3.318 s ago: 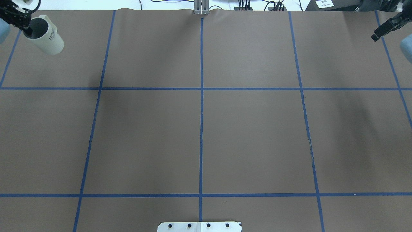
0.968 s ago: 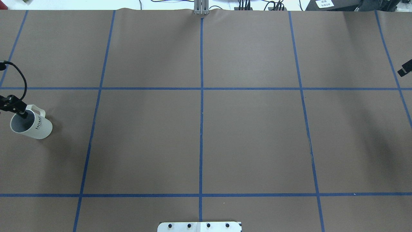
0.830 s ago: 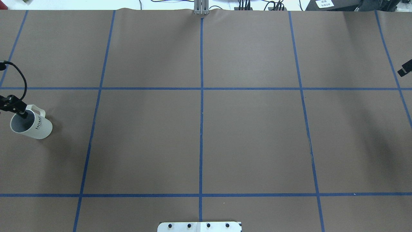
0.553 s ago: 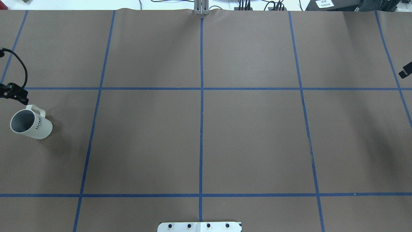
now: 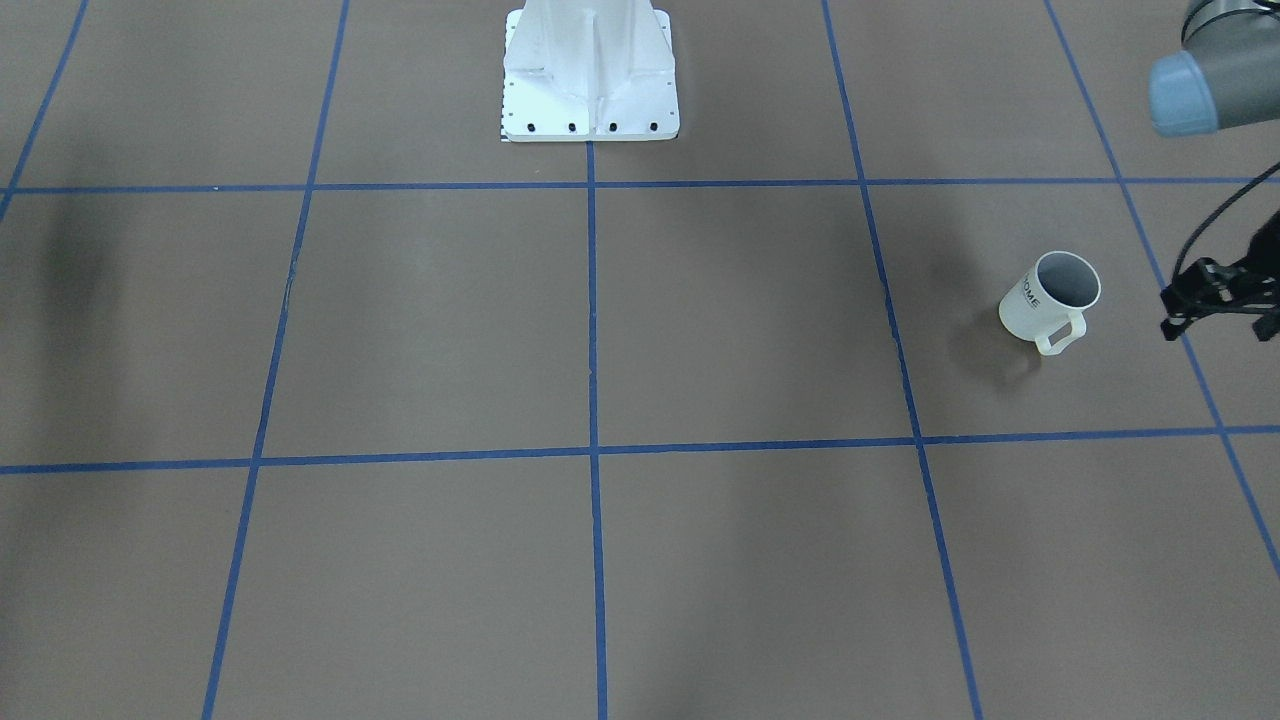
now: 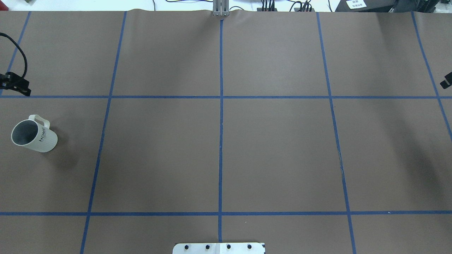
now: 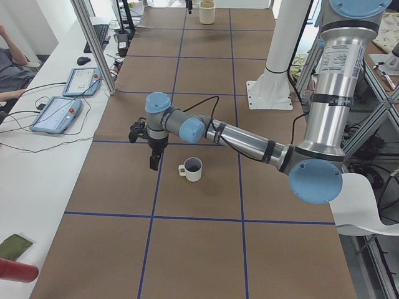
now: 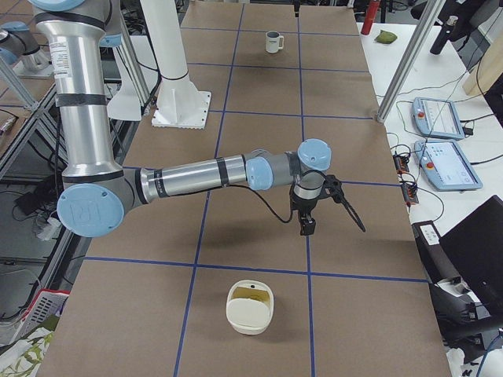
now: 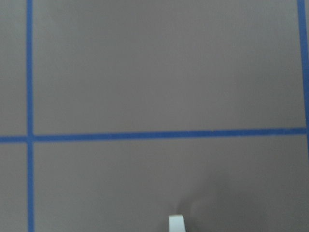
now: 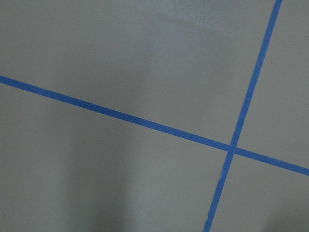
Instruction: Left arm hands cup to right arm to dump lemon
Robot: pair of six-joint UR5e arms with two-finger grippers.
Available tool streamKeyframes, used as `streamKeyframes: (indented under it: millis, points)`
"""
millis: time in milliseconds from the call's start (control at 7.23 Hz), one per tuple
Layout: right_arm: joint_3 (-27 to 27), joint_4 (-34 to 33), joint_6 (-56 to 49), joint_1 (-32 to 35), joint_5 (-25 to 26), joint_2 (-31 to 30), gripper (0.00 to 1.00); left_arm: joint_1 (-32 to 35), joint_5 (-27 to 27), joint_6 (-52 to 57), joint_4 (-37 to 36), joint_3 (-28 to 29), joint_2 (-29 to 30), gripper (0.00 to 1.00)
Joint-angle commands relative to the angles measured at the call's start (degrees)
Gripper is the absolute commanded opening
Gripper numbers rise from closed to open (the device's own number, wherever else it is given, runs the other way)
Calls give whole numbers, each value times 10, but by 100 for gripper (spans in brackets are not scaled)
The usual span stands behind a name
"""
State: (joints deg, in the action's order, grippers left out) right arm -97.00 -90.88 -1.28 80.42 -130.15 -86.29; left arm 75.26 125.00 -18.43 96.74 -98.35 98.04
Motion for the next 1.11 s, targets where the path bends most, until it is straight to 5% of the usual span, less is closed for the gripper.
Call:
streamKeyframes:
  millis: [0, 415, 968]
  points:
    - [0, 15, -4, 43, 0, -40, 100, 70, 2, 130, 0, 75, 17, 100]
    - [0, 82, 4, 58, -6, -92, 100, 132, 7, 254, -3, 113, 14, 100]
    - [2, 82, 8, 66, -70, -113, 100, 132, 8, 254, -6, 110, -7, 100]
